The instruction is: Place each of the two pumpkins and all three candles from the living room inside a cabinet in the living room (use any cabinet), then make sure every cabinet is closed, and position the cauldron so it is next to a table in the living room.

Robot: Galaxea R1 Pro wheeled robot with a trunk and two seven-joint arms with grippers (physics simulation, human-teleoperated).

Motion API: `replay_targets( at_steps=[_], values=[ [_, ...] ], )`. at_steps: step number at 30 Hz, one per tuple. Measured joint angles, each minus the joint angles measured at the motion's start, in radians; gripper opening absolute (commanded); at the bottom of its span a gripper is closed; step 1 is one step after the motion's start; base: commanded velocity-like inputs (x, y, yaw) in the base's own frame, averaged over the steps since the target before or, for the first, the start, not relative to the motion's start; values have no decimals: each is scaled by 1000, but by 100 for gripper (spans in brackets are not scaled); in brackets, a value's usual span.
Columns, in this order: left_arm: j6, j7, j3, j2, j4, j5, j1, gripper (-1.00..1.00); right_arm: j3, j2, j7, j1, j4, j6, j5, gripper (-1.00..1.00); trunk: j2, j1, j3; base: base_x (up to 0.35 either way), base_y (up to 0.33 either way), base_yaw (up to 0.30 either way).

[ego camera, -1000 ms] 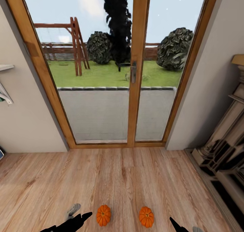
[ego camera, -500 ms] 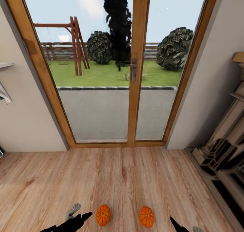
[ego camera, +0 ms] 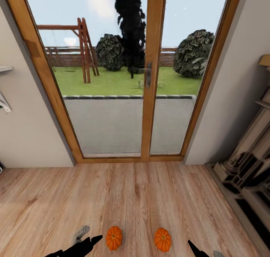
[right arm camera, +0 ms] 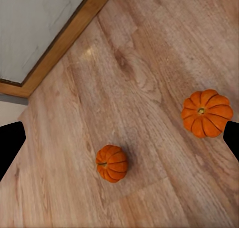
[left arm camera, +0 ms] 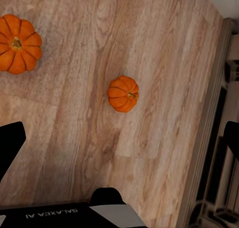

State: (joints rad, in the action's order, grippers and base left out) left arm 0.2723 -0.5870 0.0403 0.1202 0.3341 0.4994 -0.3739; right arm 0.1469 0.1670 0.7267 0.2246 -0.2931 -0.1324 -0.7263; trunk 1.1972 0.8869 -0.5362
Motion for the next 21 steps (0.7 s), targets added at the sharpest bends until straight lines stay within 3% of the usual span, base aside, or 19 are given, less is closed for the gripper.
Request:
replay_targets(
  at_steps=[21],
  values=[
    [0,0,0,0,0,0,0,100,0,0,0,0,0,0,0,100,147,81,-66,0,0,0]
  ],
)
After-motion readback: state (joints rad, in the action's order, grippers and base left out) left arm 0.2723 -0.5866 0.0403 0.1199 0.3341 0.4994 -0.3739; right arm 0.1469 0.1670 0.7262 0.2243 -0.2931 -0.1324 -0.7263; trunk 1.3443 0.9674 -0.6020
